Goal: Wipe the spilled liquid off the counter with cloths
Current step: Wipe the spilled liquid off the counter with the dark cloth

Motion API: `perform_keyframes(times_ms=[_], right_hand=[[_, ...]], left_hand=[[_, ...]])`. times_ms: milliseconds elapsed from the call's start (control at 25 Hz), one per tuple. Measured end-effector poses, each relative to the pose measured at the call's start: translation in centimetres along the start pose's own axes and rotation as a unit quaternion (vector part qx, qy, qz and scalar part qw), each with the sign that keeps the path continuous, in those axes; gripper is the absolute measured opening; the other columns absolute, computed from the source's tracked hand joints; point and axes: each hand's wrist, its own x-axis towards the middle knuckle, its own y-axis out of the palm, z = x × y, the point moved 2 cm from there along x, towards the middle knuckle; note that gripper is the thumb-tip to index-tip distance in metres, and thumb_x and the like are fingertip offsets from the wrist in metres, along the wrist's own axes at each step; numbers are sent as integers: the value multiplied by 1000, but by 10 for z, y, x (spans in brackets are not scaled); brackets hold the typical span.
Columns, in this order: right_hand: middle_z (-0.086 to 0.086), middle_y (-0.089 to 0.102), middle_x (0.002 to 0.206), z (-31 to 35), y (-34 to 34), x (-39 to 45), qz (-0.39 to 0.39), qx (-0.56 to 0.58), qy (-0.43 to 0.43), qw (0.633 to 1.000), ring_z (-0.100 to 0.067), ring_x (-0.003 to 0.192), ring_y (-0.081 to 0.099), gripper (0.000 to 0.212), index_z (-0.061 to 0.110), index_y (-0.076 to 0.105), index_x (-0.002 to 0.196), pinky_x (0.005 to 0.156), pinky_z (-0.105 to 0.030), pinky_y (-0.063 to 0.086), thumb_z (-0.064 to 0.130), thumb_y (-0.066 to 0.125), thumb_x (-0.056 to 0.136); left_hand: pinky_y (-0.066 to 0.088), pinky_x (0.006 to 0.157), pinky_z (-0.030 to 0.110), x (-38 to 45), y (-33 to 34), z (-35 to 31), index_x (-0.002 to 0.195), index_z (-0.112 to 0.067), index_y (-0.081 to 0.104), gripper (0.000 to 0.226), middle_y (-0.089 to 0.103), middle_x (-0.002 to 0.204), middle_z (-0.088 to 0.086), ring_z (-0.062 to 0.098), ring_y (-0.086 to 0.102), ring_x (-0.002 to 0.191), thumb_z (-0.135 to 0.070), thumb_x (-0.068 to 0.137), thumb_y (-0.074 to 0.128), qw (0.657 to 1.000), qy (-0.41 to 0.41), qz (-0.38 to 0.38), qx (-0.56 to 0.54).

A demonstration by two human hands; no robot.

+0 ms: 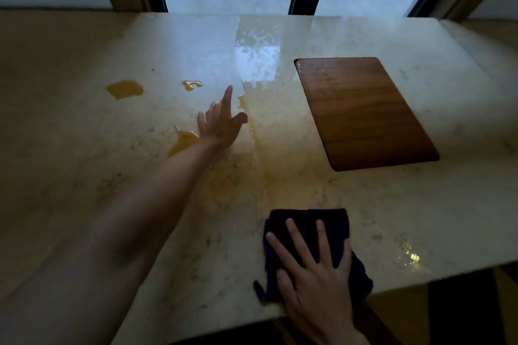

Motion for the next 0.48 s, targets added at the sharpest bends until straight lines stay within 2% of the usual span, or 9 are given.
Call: perform_keyframes(times_ms=[80, 200, 280, 320, 400, 480], right_hand=[[8, 26, 161, 16, -1, 14, 12, 2, -1, 1000, -41, 145, 25, 66, 49, 23, 151, 100, -77, 21, 56, 41, 89], [9, 26, 161, 42, -3, 66, 11, 22, -16, 1000, -40, 146, 21, 64, 50, 25, 150, 101, -78, 17, 57, 41, 89], [8, 27, 161, 46, -7, 130, -18, 25, -8, 999, -39, 146, 17, 58, 51, 28, 149, 103, -78, 12, 57, 35, 92], [7, 27, 161, 45, -10, 166, -33, 23, 0, 999, -40, 146, 16, 56, 51, 28, 149, 104, -77, 10, 57, 31, 93], [6, 23, 162, 36, -22, 245, -52, 23, 11, 998, -40, 147, 15, 55, 52, 22, 150, 105, -77, 7, 57, 22, 95], [10, 5, 165, 21, -40, 323, -39, 28, 33, 998, -37, 150, 2, 53, 56, 7, 150, 107, -77, 0, 55, 15, 97]], left_hand=[[13, 114, 57, 5, -6, 2, 156, -29, 6, 89, 43, 148, 19, 37, 38, 135, -65, 83, 42, 999, -17, 41, -12], [31, 104, 53, 12, -17, -4, 155, -34, 7, 75, 50, 138, 17, 38, 47, 124, -39, 92, 48, 995, -4, 87, 44], [39, 100, 52, 19, -35, 3, 154, -33, 13, 72, 56, 130, 15, 38, 52, 117, -33, 92, 49, 993, 41, 83, 70], [42, 98, 51, 26, -46, 13, 153, -30, 20, 69, 59, 128, 14, 38, 55, 115, -30, 91, 51, 993, 61, 54, 84], [43, 100, 51, 47, -75, 46, 150, -25, 33, 65, 55, 138, 12, 36, 52, 123, -33, 89, 57, 988, 64, -36, 135], [30, 113, 54, 81, -105, 78, 151, -28, 29, 73, 32, 157, 12, 40, 28, 142, -51, 88, 57, 976, 19, -24, 217]])
